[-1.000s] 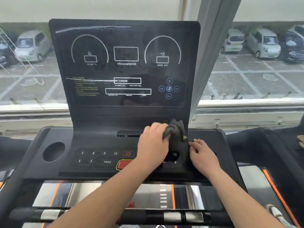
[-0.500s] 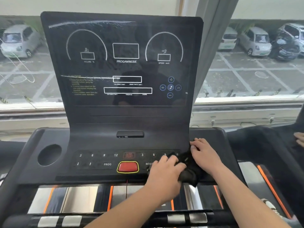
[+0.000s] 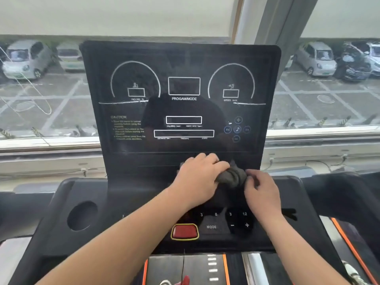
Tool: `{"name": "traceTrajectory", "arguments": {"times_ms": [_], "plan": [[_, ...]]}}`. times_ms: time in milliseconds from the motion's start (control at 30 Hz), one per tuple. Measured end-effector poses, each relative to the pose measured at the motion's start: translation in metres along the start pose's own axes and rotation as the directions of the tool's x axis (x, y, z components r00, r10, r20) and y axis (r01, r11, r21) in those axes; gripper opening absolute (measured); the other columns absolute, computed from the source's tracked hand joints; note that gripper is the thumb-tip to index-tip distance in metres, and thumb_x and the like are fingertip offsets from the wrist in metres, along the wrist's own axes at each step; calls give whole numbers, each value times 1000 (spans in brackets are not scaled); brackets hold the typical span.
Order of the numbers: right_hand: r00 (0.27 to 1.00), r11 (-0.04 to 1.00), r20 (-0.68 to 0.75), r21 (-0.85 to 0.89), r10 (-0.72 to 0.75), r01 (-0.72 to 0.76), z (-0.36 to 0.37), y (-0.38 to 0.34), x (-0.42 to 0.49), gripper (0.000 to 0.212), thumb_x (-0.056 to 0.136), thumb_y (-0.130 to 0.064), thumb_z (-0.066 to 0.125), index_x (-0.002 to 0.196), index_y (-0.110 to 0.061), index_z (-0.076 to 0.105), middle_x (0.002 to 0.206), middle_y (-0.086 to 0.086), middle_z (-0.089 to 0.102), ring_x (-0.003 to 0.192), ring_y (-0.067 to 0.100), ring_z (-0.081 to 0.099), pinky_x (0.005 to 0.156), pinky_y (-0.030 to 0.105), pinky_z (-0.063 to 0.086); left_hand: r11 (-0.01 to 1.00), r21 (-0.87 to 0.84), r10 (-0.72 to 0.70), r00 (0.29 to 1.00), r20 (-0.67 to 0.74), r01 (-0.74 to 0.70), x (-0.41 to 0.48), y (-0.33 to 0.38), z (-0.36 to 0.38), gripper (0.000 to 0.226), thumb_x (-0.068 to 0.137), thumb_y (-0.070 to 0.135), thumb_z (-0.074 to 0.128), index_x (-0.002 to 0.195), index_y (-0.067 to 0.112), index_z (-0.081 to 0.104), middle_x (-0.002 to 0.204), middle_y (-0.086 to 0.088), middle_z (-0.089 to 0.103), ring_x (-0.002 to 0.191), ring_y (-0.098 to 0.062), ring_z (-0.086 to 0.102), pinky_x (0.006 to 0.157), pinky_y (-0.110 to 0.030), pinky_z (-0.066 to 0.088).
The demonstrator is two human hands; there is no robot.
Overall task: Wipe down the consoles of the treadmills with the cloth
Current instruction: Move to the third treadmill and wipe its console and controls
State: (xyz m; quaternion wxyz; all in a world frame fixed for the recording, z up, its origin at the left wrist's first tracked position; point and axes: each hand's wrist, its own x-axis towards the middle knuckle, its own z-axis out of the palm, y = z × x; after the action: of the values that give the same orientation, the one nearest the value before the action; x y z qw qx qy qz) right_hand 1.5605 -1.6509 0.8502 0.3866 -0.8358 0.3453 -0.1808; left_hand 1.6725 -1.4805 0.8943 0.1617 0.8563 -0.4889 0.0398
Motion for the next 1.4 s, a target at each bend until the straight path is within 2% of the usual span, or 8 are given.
{"name": "traceTrajectory", "arguments": {"times_ms": [200, 533, 700, 833, 1000, 1133, 1267, 1400], "plan": [[998, 997, 51, 71, 32, -35, 33, -23, -7, 23, 99, -17, 57, 110, -25, 75, 101, -8, 74, 84, 12, 64, 83, 28, 48, 986, 143, 74, 993, 97, -87, -29, -68, 20, 50, 70, 23, 81, 118, 32, 71, 98, 7, 71, 84, -22, 67, 68, -35, 56], [977, 991, 210, 135, -29, 0, 68, -48, -19, 27, 101, -12, 56, 99, -35, 70, 83, -5, 75, 78, 19, 72, 77, 28, 57, 935, -115, -310, 930, 198, 336, -73, -108, 2, 31, 97, 36, 53, 126, 43, 60, 113, 11, 73, 107, -23, 66, 85, -38, 55], [976, 992, 190, 91, -105, 89, 85, -61, -31, 24, 100, -10, 58, 106, -27, 74, 97, -11, 73, 86, 6, 67, 77, 12, 49, 872, -52, -463, 855, 235, 486, -115, -139, -15, 31, 97, 36, 52, 126, 46, 58, 115, 14, 71, 109, -21, 64, 86, -38, 55], [944, 952, 137, -20, -300, 306, 100, -74, -38, 23, 98, -9, 60, 109, -21, 75, 103, -15, 66, 96, 10, 63, 84, 26, 51, 802, -12, -593, 798, 107, 597, -148, -165, -29, 31, 96, 33, 51, 126, 39, 58, 114, 10, 68, 107, -24, 64, 79, -37, 54], [872, 868, 141, -112, -468, 484, 114, -100, -44, 22, 96, -9, 62, 110, -19, 76, 107, -14, 65, 100, 4, 57, 76, 9, 40, 664, -192, -748, 646, -153, 723, -178, -169, -21, 36, 96, 24, 59, 132, 22, 57, 123, -3, 63, 112, -30, 59, 89, -46, 53], [877, 901, 229, -1, -422, 434, 125, -104, -50, 23, 98, -11, 61, 110, -22, 77, 99, -18, 68, 89, 6, 61, 79, 30, 56, 705, -156, -703, 711, -27, 691, -191, -166, -2, 37, 97, 27, 55, 134, 29, 55, 124, 4, 60, 114, -27, 56, 85, -41, 52], [918, 957, 273, 77, -289, 279, 123, -100, -50, 24, 98, -13, 61, 109, -27, 77, 97, -16, 74, 87, 8, 67, 83, 32, 57, 601, -416, -795, 561, -231, 682, -169, -173, -23, 33, 96, 18, 58, 128, 23, 59, 121, 0, 63, 112, -26, 58, 91, -43, 50], [946, 975, 244, 118, -213, 189, 112, -91, -47, 24, 97, -11, 62, 102, -29, 78, 90, -13, 76, 73, 5, 65, 74, 26, 53, 800, -276, -597, 751, -281, 532, -124, -160, -38, 37, 92, 16, 61, 129, 21, 61, 116, 0, 66, 107, -26, 58, 87, -42, 51]]}}
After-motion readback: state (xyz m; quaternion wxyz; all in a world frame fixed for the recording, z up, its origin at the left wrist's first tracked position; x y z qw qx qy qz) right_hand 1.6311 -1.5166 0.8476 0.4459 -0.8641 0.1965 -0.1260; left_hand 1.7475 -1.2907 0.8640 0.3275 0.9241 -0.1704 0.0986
